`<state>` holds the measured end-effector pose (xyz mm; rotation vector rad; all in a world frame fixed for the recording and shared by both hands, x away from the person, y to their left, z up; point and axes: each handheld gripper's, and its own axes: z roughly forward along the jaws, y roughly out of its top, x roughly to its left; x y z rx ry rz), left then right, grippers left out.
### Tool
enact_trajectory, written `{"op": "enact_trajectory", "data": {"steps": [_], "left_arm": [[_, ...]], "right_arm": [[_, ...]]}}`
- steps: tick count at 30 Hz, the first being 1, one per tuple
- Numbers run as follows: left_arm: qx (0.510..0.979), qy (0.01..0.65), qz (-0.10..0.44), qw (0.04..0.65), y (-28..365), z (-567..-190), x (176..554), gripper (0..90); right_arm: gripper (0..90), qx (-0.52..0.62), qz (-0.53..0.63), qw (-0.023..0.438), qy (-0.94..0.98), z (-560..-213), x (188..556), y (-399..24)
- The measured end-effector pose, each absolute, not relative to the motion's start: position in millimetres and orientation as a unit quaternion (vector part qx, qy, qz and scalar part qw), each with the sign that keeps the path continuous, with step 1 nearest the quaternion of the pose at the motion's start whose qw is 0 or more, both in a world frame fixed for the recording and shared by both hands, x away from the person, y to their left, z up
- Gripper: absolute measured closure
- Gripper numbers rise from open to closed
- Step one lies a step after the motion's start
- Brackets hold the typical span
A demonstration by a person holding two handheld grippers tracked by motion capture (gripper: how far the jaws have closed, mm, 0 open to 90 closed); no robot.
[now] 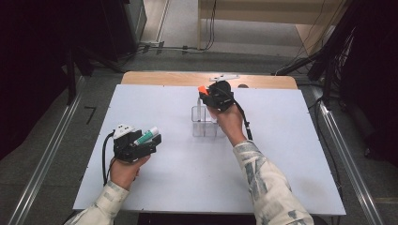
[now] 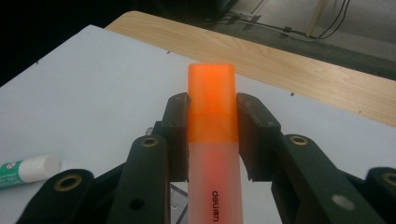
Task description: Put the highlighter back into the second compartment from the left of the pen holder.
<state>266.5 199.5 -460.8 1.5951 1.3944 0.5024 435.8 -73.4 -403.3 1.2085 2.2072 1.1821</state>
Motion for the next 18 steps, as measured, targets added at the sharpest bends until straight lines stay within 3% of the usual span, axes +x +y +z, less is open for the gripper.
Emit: {"op": "enact_trajectory", "data": {"steps": [18], "left_arm": [[0.650, 0.567, 0.204, 0.463, 199.5, -460.7, 266.5, 18.2]], "right_arm": [[64.3, 0.437, 0.423, 0.169, 0.775, -403.1, 437.1, -74.6]]}}
